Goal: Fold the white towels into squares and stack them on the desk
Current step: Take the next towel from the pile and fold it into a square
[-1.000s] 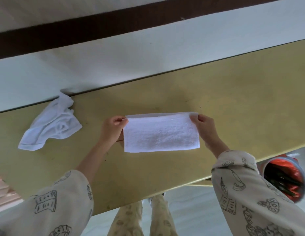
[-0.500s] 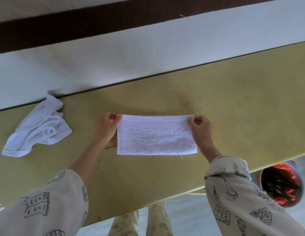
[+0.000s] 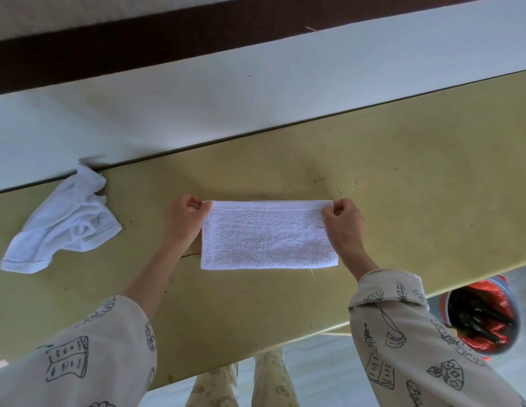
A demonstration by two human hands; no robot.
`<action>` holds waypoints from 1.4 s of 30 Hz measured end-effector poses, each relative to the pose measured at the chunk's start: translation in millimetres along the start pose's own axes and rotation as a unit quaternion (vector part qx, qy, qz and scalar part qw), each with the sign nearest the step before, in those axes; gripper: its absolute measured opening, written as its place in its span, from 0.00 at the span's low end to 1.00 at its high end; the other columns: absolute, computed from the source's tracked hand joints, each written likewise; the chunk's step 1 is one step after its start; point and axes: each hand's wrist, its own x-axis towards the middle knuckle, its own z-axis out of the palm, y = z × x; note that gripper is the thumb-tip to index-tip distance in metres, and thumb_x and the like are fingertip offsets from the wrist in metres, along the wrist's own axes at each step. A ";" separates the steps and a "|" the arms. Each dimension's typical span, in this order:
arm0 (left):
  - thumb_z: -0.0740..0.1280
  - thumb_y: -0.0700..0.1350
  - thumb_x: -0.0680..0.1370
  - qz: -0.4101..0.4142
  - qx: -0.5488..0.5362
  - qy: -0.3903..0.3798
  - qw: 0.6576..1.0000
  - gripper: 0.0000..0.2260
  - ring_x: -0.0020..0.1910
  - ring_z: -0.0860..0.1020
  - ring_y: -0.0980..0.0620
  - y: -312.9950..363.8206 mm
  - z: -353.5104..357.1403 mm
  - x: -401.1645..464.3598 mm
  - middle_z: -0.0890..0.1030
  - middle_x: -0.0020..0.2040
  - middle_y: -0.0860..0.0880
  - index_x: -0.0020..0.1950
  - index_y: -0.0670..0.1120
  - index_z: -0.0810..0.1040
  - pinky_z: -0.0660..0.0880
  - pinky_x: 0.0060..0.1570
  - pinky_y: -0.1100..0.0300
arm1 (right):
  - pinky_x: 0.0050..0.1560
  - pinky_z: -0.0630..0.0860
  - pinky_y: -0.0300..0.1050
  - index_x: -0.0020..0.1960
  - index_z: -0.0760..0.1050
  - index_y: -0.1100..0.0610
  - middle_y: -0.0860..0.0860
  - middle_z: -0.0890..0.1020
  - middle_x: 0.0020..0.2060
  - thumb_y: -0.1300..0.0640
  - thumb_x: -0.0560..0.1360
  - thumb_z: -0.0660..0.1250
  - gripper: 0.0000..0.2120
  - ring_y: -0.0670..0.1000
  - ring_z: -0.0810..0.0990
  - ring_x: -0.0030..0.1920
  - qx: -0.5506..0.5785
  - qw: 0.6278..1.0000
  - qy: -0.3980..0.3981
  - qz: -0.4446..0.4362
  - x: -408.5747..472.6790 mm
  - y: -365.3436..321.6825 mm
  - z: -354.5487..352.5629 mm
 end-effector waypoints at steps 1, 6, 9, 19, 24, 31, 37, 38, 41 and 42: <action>0.67 0.46 0.75 0.000 0.002 0.000 1.000 0.06 0.35 0.73 0.58 0.1 0.1 -0.8 0.76 0.35 0.54 0.43 0.44 0.75 0.65 0.33 0.69 | 0.31 0.64 0.43 0.42 0.69 0.59 0.48 0.69 0.29 0.60 0.75 0.60 0.04 0.48 0.66 0.31 -0.003 1.000 -0.001 -0.001 -0.2 -0.7 0.2; 0.67 0.45 0.75 -0.007 -0.004 0.019 1.000 0.06 0.34 0.74 0.58 1.2 -0.6 -5.3 0.76 0.34 0.55 0.44 0.43 0.76 0.65 0.33 0.68 | 0.35 0.66 0.44 0.42 0.70 0.60 0.49 0.70 0.29 0.60 0.75 0.61 0.05 0.51 0.69 0.35 0.005 1.000 0.005 0.013 0.7 -2.9 -0.1; 0.66 0.44 0.75 -0.008 -0.010 0.020 1.000 0.05 0.34 0.73 0.59 2.7 -0.3 -6.2 0.75 0.34 0.55 0.45 0.43 0.75 0.65 0.32 0.69 | 0.37 0.68 0.45 0.42 0.71 0.60 0.48 0.70 0.30 0.59 0.75 0.62 0.05 0.52 0.70 0.36 0.008 1.000 0.005 0.023 0.9 -3.2 0.5; 0.64 0.46 0.77 -0.007 -0.010 0.013 1.000 0.04 0.40 0.78 0.48 -0.9 -3.2 -7.4 0.78 0.38 0.52 0.43 0.48 0.74 0.78 0.46 0.51 | 0.52 0.72 0.50 0.57 0.74 0.62 0.58 0.77 0.51 0.60 0.76 0.64 0.11 0.57 0.75 0.50 -0.089 0.988 0.045 -0.119 -12.1 -5.7 -2.8; 0.64 0.44 0.77 -0.017 -0.006 0.038 0.999 0.05 0.43 0.76 0.52 3.6 -1.2 -12.6 0.79 0.42 0.50 0.47 0.43 0.77 0.70 0.45 0.59 | 0.53 0.69 0.52 0.51 0.80 0.61 0.57 0.80 0.47 0.64 0.73 0.68 0.08 0.58 0.77 0.49 -0.181 0.929 -0.018 -0.323 -13.0 -24.5 23.7; 0.64 0.44 0.77 -0.028 -0.012 0.032 0.999 0.07 0.44 0.75 0.54 4.0 -2.7 -14.1 0.78 0.44 0.50 0.49 0.42 0.77 0.66 0.44 0.63 | 0.50 0.65 0.47 0.46 0.80 0.58 0.53 0.80 0.45 0.60 0.76 0.64 0.06 0.54 0.76 0.49 -0.231 0.908 -0.051 -0.346 -1.7 -34.5 51.1; 0.63 0.44 0.77 -0.019 -0.016 0.032 0.999 0.07 0.43 0.75 0.55 2.4 -2.0 -13.5 0.78 0.43 0.50 0.49 0.42 0.77 0.66 0.43 0.64 | 0.47 0.61 0.44 0.45 0.78 0.58 0.52 0.80 0.43 0.60 0.75 0.64 0.05 0.53 0.76 0.46 -0.250 0.899 -0.052 -0.357 -0.5 -37.4 51.9; 0.63 0.44 0.77 -0.017 -0.017 0.032 0.999 0.06 0.42 0.75 0.55 2.3 -2.1 -13.6 0.79 0.43 0.50 0.49 0.42 0.77 0.66 0.42 0.64 | 0.47 0.62 0.44 0.44 0.78 0.58 0.52 0.80 0.42 0.61 0.75 0.64 0.05 0.53 0.76 0.45 -0.252 0.897 -0.049 -0.359 -0.6 -37.1 52.2; 0.63 0.44 0.77 -0.016 -0.018 0.033 0.999 0.06 0.41 0.74 0.55 1.4 -2.8 -13.9 0.79 0.42 0.49 0.48 0.42 0.77 0.65 0.35 0.69 | 0.44 0.63 0.46 0.41 0.78 0.58 0.52 0.80 0.37 0.63 0.74 0.66 0.04 0.54 0.76 0.40 -0.252 0.894 -0.032 -0.370 0.2 -36.9 53.7; 0.63 0.44 0.77 -0.015 -0.017 0.034 0.999 0.06 0.40 0.74 0.56 1.4 -3.0 -14.0 0.79 0.42 0.50 0.48 0.42 0.77 0.64 0.33 0.71 | 0.44 0.63 0.46 0.40 0.77 0.58 0.52 0.80 0.36 0.64 0.73 0.66 0.04 0.54 0.76 0.38 -0.253 0.892 -0.025 -0.374 0.7 -37.3 54.2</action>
